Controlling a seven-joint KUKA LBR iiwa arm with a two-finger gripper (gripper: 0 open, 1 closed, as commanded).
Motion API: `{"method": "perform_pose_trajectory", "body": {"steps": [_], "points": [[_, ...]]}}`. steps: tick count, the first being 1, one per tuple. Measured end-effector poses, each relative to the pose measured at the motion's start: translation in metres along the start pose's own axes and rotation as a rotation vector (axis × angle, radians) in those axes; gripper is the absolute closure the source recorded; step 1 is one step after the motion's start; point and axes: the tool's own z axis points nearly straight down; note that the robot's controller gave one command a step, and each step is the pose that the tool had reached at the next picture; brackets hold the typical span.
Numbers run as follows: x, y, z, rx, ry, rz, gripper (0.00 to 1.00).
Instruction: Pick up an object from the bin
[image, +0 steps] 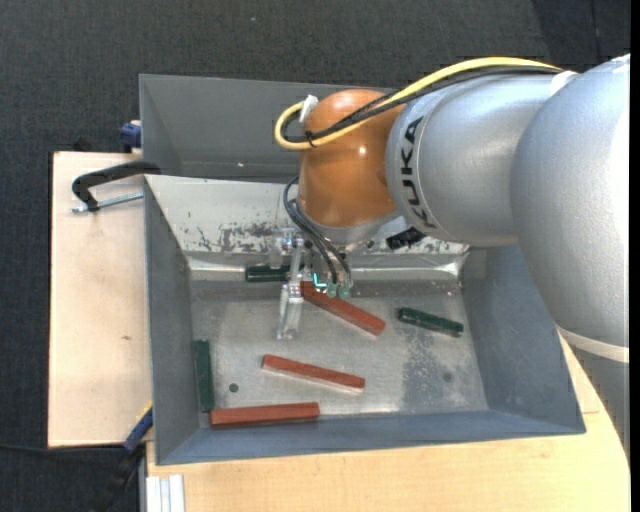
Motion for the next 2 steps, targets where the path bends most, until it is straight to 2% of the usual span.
{"method": "perform_pose_trajectory", "body": {"steps": [1,2], "points": [[0.0,0.0,0.0,0.0,0.0,0.001,0.0],[0.0,-0.061,0.01,0.0,0.0,0.001,0.0]]}}
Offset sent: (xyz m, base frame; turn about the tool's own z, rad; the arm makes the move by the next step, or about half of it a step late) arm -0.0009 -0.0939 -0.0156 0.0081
